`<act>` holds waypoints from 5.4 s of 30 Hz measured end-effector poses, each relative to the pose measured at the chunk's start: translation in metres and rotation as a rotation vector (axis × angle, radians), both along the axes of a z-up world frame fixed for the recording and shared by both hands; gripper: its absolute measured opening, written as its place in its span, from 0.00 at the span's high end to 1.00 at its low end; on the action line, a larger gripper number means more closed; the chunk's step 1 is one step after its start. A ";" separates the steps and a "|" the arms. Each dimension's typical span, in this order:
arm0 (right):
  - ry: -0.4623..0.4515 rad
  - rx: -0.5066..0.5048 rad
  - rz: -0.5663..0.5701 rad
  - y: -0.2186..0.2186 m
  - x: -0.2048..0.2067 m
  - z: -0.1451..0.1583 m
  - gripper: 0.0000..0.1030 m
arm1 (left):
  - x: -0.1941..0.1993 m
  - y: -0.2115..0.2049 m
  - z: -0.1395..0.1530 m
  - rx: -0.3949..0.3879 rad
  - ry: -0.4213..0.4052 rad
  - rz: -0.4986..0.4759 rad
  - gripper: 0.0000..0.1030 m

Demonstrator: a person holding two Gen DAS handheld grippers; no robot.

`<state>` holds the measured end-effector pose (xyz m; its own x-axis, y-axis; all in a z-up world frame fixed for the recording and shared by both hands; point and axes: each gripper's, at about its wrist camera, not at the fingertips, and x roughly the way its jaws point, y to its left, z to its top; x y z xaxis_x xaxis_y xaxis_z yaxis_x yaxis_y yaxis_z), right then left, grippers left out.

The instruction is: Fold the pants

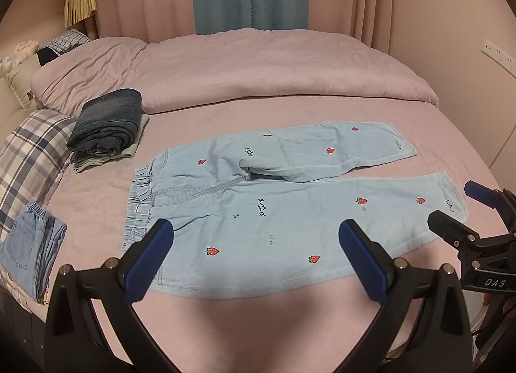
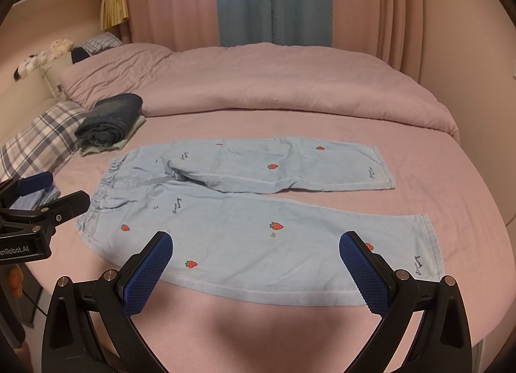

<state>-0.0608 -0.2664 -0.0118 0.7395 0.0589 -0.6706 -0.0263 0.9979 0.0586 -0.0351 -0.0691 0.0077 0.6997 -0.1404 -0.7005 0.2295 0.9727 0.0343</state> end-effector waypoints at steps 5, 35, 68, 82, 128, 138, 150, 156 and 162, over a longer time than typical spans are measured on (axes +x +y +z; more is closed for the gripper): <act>0.002 0.001 0.001 0.000 0.000 0.000 0.00 | 0.000 0.000 0.000 0.000 0.001 -0.001 0.00; 0.003 -0.012 0.003 0.001 -0.001 -0.005 0.00 | 0.008 0.009 -0.010 -0.144 0.068 -0.027 0.00; 0.028 -0.328 0.697 0.194 0.036 -0.145 0.74 | 0.055 0.215 -0.180 -0.867 0.362 0.565 0.80; 0.132 -0.192 0.731 0.190 0.030 -0.144 0.72 | 0.031 0.205 -0.152 -0.521 0.300 0.526 0.74; 0.413 -0.206 0.713 0.096 0.348 -0.156 0.33 | 0.344 0.186 -0.178 -0.035 0.415 -0.126 0.33; 0.303 -0.269 0.670 0.123 0.345 -0.131 0.91 | 0.363 0.177 -0.166 -0.075 0.364 -0.055 0.77; 0.379 -0.231 0.608 0.097 0.353 -0.135 0.42 | 0.372 0.172 -0.175 -0.045 0.459 -0.070 0.17; 0.425 -0.181 0.560 0.092 0.352 -0.157 0.38 | 0.375 0.141 -0.174 -0.091 0.451 -0.099 0.71; 0.370 -0.302 0.634 0.109 0.314 -0.144 0.88 | 0.363 0.101 -0.159 0.054 0.377 -0.100 0.83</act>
<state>0.2532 -0.1570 -0.1554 0.3516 0.1700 -0.9206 -0.6266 0.7734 -0.0965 0.3278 0.0314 -0.1508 0.3767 -0.1511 -0.9139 0.3296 0.9439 -0.0203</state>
